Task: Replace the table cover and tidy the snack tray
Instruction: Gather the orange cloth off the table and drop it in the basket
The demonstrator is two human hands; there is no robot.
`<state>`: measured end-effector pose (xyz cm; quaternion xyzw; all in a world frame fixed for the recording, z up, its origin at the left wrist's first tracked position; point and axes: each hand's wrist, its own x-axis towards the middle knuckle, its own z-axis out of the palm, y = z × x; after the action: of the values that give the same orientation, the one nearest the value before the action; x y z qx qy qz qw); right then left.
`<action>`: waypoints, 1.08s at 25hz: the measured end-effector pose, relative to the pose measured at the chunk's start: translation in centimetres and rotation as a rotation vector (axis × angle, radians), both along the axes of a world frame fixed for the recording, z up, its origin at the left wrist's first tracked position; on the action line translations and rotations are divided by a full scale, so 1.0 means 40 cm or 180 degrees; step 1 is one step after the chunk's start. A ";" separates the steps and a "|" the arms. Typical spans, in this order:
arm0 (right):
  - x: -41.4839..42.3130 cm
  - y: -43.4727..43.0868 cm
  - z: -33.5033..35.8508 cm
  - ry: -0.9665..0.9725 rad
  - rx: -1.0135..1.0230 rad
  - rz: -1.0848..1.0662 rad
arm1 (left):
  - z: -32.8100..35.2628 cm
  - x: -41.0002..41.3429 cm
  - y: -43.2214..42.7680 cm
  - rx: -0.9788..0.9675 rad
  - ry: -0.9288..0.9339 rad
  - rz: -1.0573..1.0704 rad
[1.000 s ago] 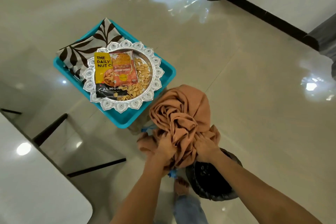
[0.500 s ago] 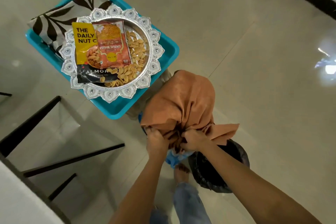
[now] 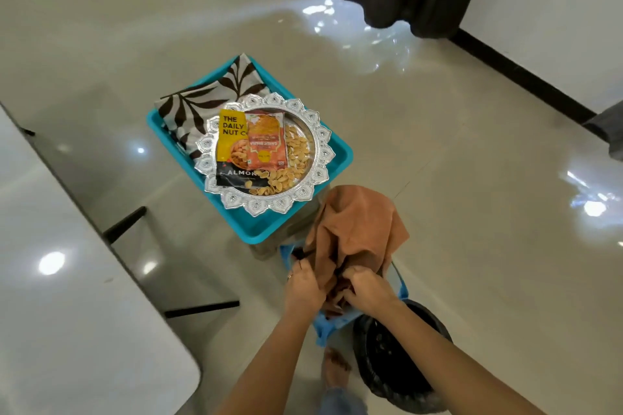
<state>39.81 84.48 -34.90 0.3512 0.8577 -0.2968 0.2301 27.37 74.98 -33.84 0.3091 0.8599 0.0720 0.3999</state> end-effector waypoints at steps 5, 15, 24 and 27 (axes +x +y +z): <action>-0.014 -0.052 0.123 0.0076 0.0072 -0.0141 | 0.154 -0.037 -0.087 0.0252 -0.0234 -0.0021; -0.137 0.105 0.130 -0.0151 0.0212 -0.0029 | 0.168 -0.089 -0.209 0.0288 -0.0138 -0.0112; -0.163 0.035 0.022 0.0596 0.0289 -0.0845 | 0.066 0.000 -0.189 0.0270 -0.0444 0.0139; -0.081 -0.045 -0.004 0.0318 0.0610 -0.0242 | 0.087 0.002 -0.181 0.0269 -0.0405 0.0154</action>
<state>36.57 82.68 -35.05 0.3886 0.8786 -0.2390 0.1411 27.43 67.75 -30.36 0.2996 0.8361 0.1374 0.4385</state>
